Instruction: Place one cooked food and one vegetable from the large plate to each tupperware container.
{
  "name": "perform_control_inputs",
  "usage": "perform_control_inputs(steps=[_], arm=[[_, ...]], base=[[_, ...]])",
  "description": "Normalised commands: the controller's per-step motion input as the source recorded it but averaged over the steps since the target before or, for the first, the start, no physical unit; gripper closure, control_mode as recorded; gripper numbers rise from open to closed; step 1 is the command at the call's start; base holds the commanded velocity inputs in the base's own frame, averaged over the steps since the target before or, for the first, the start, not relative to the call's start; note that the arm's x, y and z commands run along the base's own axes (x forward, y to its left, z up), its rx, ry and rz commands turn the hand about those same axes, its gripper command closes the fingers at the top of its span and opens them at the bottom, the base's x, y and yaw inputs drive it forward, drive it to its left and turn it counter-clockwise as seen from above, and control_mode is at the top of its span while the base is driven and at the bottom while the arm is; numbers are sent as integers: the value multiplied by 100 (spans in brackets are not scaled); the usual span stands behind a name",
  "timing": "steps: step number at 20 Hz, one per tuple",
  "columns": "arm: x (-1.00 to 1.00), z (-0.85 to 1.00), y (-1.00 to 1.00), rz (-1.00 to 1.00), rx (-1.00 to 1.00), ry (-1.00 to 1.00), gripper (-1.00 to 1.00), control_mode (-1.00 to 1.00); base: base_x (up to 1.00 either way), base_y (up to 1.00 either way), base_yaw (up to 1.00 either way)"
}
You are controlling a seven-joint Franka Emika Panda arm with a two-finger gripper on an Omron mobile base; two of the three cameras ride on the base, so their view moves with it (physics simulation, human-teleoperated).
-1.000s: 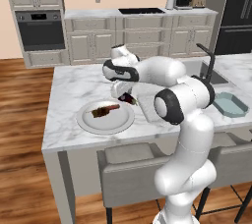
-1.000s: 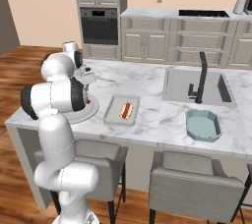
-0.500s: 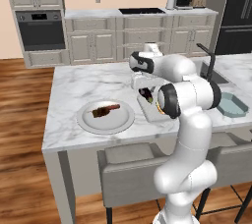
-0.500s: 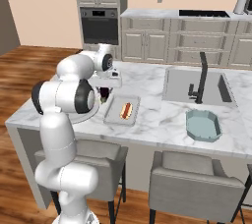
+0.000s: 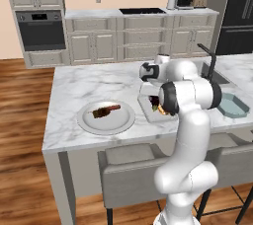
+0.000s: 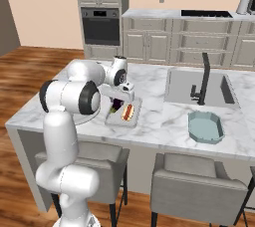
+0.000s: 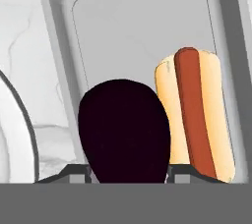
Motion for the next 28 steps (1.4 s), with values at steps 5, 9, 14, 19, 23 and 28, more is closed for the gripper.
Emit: perform_control_inputs(steps=[5,9,14,19,23,28], arm=[[50,-27,-15,-5,-4,1,100,-100],[11,-8,-3,5,0,1,100,-100],[0,0,1,1,0,1,-100,-100],[0,0,0,0,0,0,-100,-100],[0,0,0,0,0,0,-100,-100],[-7,61,8,3,3,0,-100,-100]], base=[[0,0,0],[0,0,0],[0,0,0],[0,0,0],[0,0,0],[0,0,0]])
